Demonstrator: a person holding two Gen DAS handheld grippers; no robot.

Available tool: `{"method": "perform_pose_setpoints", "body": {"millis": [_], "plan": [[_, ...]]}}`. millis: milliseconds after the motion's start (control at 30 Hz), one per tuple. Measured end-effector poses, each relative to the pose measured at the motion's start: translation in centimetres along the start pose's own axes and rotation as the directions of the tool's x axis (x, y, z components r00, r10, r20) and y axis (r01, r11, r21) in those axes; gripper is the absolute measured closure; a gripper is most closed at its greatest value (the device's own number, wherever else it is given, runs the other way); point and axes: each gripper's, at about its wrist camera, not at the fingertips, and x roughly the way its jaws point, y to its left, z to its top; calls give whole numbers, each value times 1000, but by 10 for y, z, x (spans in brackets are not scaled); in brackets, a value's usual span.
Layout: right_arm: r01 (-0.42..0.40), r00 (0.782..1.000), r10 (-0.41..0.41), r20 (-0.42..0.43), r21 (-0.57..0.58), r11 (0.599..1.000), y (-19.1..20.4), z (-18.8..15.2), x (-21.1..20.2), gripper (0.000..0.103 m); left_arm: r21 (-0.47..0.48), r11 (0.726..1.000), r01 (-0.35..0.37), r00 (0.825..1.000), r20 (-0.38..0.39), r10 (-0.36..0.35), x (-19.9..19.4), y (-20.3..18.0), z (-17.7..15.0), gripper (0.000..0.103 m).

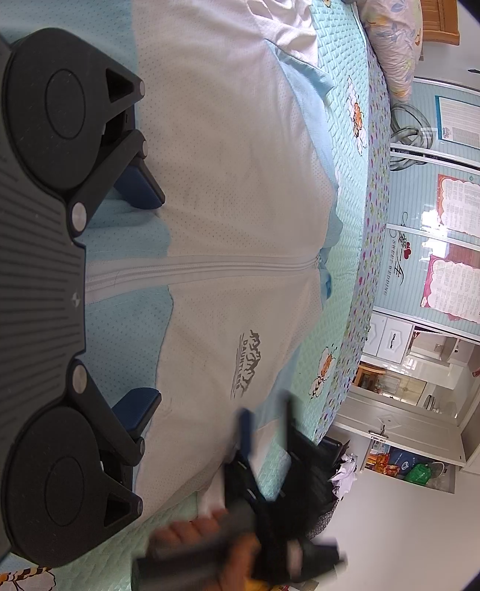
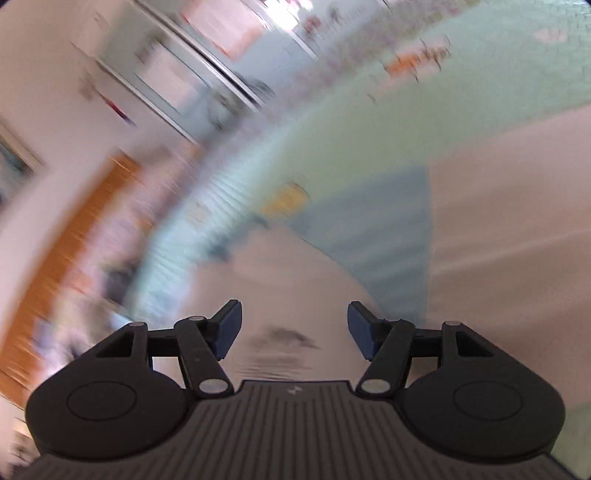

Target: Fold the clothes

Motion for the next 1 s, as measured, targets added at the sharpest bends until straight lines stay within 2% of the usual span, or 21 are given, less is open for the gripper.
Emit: {"method": "perform_pose_setpoints", "body": {"millis": [33, 100, 167, 233, 267, 300, 367, 433, 467, 533, 667, 833, 1000], "plan": [[15, 999, -16, 34, 31, 999, -6, 1, -3, 66, -1, 1000, 1, 1000, 0, -1, 0, 0, 0, 1], [43, 993, -52, 102, 93, 995, -19, 2, -10, 74, -3, 1000, 2, 1000, 0, -2, 0, 0, 0, 1], [97, 980, -112, 165, 100, 990, -14, 1, -26, 67, -2, 1000, 2, 1000, 0, -2, 1, 0, 0, 1], [82, 977, -84, 196, 15, 996, 5, -3, -34, 51, -2, 1000, 1, 1000, -1, -1, 1, -1, 0, 1], [74, 976, -67, 209, -26, 997, 14, -6, -37, 48, -3, 1000, 2, 1000, -1, -2, 1, -1, 0, 1], [33, 981, -24, 191, -45, 998, 22, -7, -36, 42, -3, 1000, 2, 1000, -1, -2, 0, 0, 0, 1], [-10, 993, 18, 113, -75, 997, 31, -6, -21, 39, -6, 1000, 4, 1000, -1, -4, 0, 0, 0, 1], [68, 998, -66, 16, -143, 987, 38, -2, 2, 39, -10, 1000, 8, 1000, 0, -8, 0, 1, 0, 1], [97, 995, -97, 13, -153, 983, 40, 0, 6, 43, -13, 1000, 10, 1000, 0, -10, 0, 1, 0, 1], [153, 988, -154, 8, -174, 973, 45, 5, 13, 43, -17, 1000, 14, 1000, 0, -14, -1, 1, 0, 1], [106, 994, -102, 29, -237, 966, 58, 23, 5, 43, -25, 999, 20, 1000, 1, -20, -1, 3, 0, 1], [132, 990, -117, 72, -263, 956, 81, 61, 29, 41, -31, 999, 26, 1000, 0, -26, -2, 4, 1, 1], [115, 991, -132, -16, -385, 916, 117, 90, 78, 36, -37, 999, 34, 999, -1, -34, -2, 5, 1, 1]]}}
